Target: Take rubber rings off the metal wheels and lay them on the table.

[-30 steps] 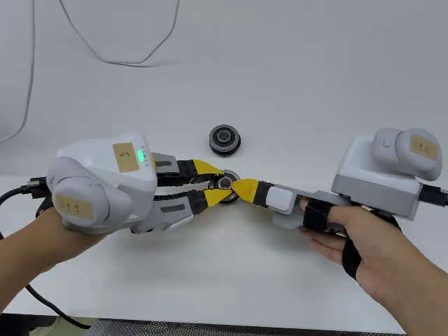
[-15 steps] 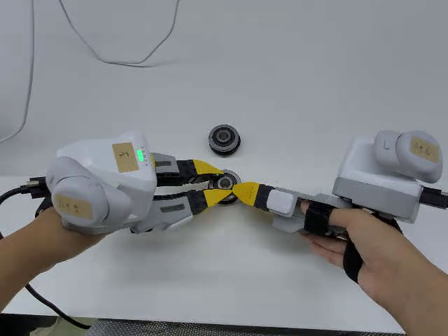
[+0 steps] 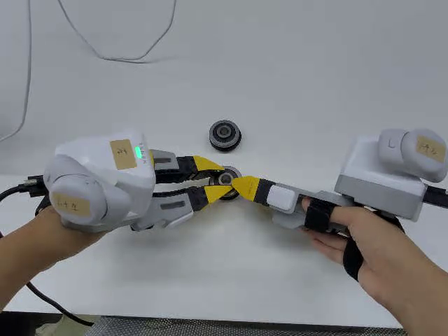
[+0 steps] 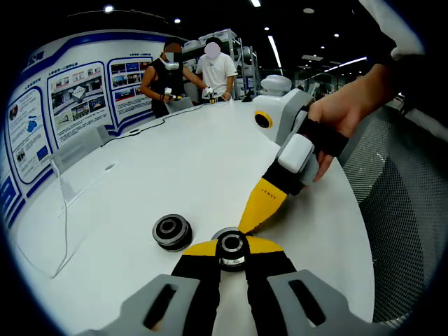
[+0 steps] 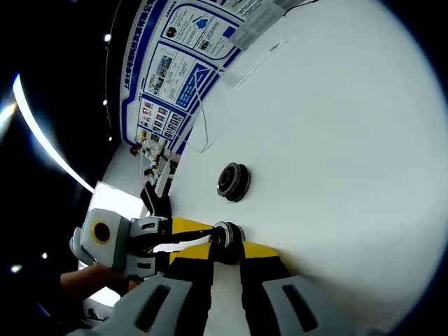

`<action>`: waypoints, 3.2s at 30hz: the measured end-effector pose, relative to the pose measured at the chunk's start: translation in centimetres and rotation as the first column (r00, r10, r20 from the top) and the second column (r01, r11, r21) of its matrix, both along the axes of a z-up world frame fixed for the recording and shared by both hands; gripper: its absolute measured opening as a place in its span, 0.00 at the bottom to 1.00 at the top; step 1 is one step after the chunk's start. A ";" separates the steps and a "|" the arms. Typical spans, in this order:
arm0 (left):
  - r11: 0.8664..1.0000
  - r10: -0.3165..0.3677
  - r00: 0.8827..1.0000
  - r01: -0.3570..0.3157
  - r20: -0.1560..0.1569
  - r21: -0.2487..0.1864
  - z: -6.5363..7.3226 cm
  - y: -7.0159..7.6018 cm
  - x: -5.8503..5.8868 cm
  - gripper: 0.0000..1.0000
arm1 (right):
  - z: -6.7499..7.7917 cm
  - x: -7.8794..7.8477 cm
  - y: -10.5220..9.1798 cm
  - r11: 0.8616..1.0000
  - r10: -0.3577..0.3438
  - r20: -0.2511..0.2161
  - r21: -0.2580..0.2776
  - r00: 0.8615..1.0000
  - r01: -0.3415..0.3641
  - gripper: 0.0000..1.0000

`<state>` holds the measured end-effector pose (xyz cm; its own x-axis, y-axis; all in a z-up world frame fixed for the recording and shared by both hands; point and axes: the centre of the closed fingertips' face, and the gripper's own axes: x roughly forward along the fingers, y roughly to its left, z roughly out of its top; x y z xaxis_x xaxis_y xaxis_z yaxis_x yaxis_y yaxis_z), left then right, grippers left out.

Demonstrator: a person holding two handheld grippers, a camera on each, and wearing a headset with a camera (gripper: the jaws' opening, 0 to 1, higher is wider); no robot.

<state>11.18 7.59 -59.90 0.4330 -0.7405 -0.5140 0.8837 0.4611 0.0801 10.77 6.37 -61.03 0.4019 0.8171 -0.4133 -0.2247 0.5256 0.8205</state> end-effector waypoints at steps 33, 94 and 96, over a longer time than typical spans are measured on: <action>1.000 -0.013 1.000 0.013 0.005 0.014 0.1 0.0 -0.1 0.12 | 0.2 0.8 0.9 0.999 -0.017 -0.002 0.039 1.000 0.017 0.22; 1.000 -0.011 1.000 0.010 0.007 0.015 0.1 0.1 -0.1 0.12 | 0.3 -0.2 0.1 0.998 -0.006 0.002 0.062 1.000 0.006 0.18; 1.000 -0.011 1.000 0.011 0.008 0.016 0.1 0.1 -0.1 0.12 | 0.3 -0.4 0.1 0.998 -0.003 -0.008 0.058 1.000 0.004 0.18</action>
